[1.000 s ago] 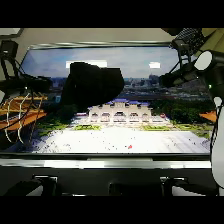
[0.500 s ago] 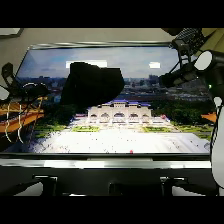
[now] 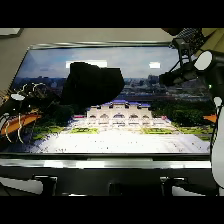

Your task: Fold the clothes and pants, and hang the long-sleeved shirts on hangers.

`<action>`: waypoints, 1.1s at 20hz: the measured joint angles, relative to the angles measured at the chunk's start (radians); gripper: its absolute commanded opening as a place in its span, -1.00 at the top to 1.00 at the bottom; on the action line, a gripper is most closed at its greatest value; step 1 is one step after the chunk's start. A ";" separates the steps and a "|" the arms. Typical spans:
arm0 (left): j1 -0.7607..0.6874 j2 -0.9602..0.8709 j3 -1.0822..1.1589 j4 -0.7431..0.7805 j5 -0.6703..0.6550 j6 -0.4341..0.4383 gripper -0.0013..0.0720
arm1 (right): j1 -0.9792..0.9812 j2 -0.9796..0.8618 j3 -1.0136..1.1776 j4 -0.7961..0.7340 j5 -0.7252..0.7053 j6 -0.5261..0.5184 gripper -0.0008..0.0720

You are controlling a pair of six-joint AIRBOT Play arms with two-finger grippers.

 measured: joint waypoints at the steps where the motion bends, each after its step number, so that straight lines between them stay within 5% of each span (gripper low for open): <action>1: -0.005 -0.018 0.008 -0.011 0.012 0.008 -1.00 | 0.000 0.000 0.000 0.000 0.000 0.000 0.73; 9: -0.036 -0.092 0.053 -0.062 0.084 0.037 -1.00 | 0.000 0.000 0.000 0.000 0.000 0.000 0.73; 10: -0.042 -0.099 0.055 -0.064 0.087 0.040 -0.86 | 0.000 0.000 0.000 0.000 0.000 0.000 0.73; 11: -0.046 -0.104 0.056 -0.063 0.089 0.040 -0.08 | 0.000 0.000 0.000 0.000 0.000 0.000 0.72; 12: -0.050 -0.108 0.056 -0.060 0.087 0.039 0.91 | 0.000 0.000 0.000 0.002 0.000 0.002 0.72; 13: -0.053 -0.114 0.055 -0.055 0.076 0.036 0.88 | 0.000 -0.002 0.000 0.008 0.001 0.006 0.68; 14: -0.055 -0.114 0.056 -0.048 0.064 0.038 0.88 | 0.000 -0.007 0.000 0.017 0.002 0.027 0.36; 15: -0.056 -0.115 0.056 -0.058 0.060 0.037 0.88 | 0.000 -0.019 0.000 0.029 0.008 0.066 -0.28; 16: -0.057 -0.115 0.057 -0.064 0.057 0.038 0.88 | 0.000 -0.037 0.000 0.042 0.013 0.110 -0.54; 22: -0.058 -0.114 0.058 -0.097 0.038 0.040 0.88 | 0.003 -0.253 0.000 0.340 -0.071 0.249 -0.57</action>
